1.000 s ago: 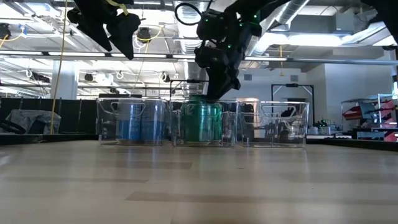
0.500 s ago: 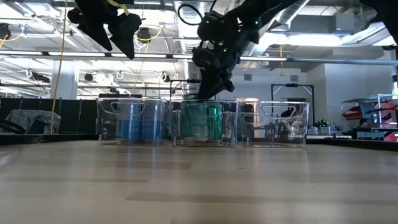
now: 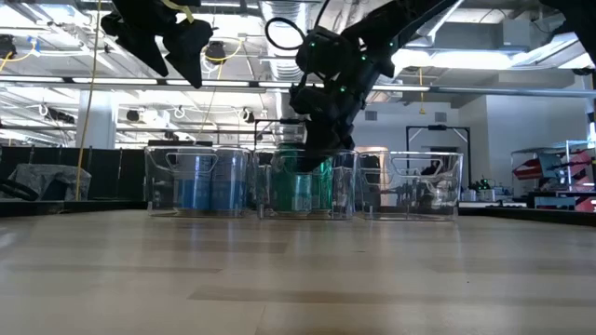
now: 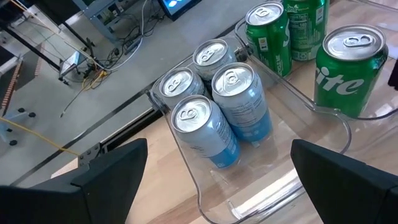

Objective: Sort soda cans
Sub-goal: Put the green soda can into the middle transparent bin

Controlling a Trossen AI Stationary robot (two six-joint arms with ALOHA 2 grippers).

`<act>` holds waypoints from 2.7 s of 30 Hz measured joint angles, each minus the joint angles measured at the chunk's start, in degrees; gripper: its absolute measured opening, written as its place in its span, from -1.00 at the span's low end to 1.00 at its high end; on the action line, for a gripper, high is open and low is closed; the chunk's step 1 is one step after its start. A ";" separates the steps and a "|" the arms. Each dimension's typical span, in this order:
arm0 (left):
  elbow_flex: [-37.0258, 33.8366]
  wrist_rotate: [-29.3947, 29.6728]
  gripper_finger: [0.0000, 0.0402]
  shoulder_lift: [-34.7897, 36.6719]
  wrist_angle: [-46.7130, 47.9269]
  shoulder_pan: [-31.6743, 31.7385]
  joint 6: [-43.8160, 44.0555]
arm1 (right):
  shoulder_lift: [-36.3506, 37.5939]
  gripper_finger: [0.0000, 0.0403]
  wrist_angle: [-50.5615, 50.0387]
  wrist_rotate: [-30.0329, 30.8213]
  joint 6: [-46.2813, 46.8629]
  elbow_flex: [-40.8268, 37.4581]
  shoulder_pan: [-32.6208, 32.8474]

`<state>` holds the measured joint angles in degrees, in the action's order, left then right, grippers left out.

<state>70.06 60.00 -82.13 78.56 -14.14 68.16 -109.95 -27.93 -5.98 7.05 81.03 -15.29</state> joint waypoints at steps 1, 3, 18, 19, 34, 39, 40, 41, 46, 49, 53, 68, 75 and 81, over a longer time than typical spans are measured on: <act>0.00 0.00 0.95 0.00 0.00 0.01 0.09 | 0.00 -0.76 1.00 0.02 0.00 -0.44 0.00; 0.00 -0.01 0.95 0.00 0.00 0.03 0.12 | 0.00 -0.76 2.92 0.02 -0.01 -1.11 -0.02; 0.00 -0.02 0.95 0.00 0.02 0.03 0.13 | 0.00 -0.76 10.23 1.36 0.45 -3.10 -2.06; 0.00 -0.02 0.95 0.00 0.02 0.03 0.14 | 0.00 -0.76 10.72 1.85 0.44 -3.10 -2.10; 0.00 -0.04 0.95 0.00 0.00 0.05 0.24 | -2.23 -0.76 15.17 3.56 0.28 -3.05 -3.39; 0.00 -0.10 0.95 0.00 0.03 0.05 0.42 | -4.79 -0.76 13.95 2.98 -1.36 -3.12 -3.61; 0.00 -0.16 0.95 0.00 0.02 0.05 0.46 | -4.81 -0.76 13.91 3.10 -1.53 -3.10 -3.60; 0.00 -0.23 0.95 0.00 0.02 0.05 0.49 | -4.81 -0.76 13.64 3.10 -1.66 -3.10 -3.59; 0.00 -0.23 0.95 0.00 0.01 0.05 1.23 | -4.62 -0.76 15.73 2.97 -1.52 -3.10 -4.42; 0.00 -0.33 0.95 0.00 -0.01 0.04 1.75 | -4.59 -0.76 17.06 2.98 -1.55 -3.07 -4.88; 0.00 -1.28 0.95 0.00 -0.06 0.03 1.77 | -4.59 -0.76 17.76 3.08 -1.57 -3.08 -5.18; 0.00 4.16 0.95 0.00 0.01 -1.66 -1.56 | -0.48 -0.74 15.06 3.09 -8.43 -3.08 -4.64; 0.00 3.51 0.95 0.00 0.17 -4.33 -0.66 | 10.10 -0.74 12.25 3.08 -8.63 -3.08 -3.30; 0.00 1.17 0.95 0.01 0.80 -9.38 5.27 | 21.55 -0.74 10.69 2.93 -9.26 -7.03 0.68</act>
<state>70.06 61.18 -82.12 79.36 -23.52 73.42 -88.40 -17.25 -3.05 -2.21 74.00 -14.61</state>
